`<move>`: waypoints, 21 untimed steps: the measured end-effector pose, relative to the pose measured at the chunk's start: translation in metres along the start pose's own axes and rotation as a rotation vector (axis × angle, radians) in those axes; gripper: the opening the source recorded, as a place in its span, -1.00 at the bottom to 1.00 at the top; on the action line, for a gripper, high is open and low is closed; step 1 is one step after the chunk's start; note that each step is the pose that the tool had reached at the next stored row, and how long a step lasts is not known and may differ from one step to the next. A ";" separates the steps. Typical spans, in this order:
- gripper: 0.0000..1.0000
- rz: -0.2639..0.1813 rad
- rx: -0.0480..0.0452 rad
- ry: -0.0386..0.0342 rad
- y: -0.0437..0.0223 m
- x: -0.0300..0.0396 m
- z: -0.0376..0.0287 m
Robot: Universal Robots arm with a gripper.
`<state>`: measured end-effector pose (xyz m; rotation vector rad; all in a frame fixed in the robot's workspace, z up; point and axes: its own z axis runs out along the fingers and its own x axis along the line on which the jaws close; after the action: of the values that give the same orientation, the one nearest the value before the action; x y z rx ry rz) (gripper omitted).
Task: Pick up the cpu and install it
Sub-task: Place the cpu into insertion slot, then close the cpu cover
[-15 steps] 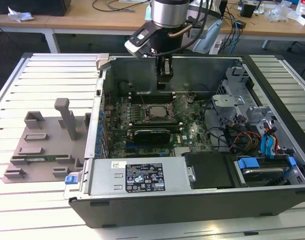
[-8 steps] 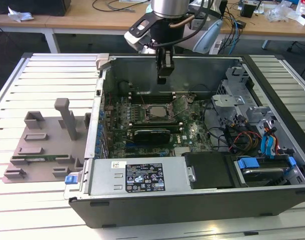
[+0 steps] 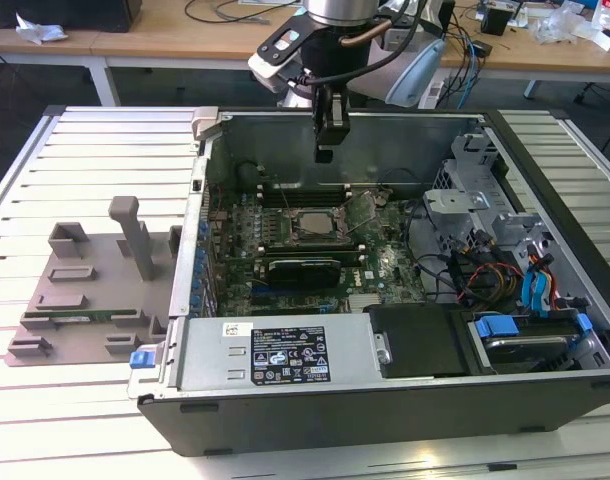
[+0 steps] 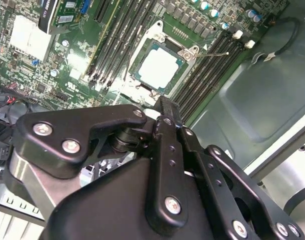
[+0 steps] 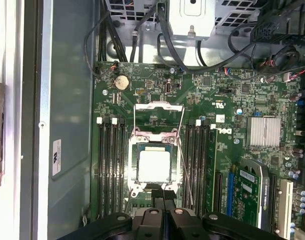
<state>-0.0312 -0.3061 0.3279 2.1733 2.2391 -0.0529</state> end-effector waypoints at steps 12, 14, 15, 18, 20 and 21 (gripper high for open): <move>-0.79 0.000 -0.0001 0.0007 0.0023 -0.0001 0.0004; -0.79 0.000 0.0000 0.0004 0.0043 -0.0001 0.0006; -0.79 0.000 -0.0001 0.0003 0.0062 -0.0002 0.0007; -0.79 0.000 0.0000 0.0002 0.0120 -0.0003 0.0012; -0.79 0.000 0.0002 0.0003 0.0175 -0.0005 0.0017; -0.79 0.000 0.0002 0.0003 0.0199 -0.0005 0.0020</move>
<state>-0.0114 -0.3061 0.3257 2.1735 2.2394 -0.0529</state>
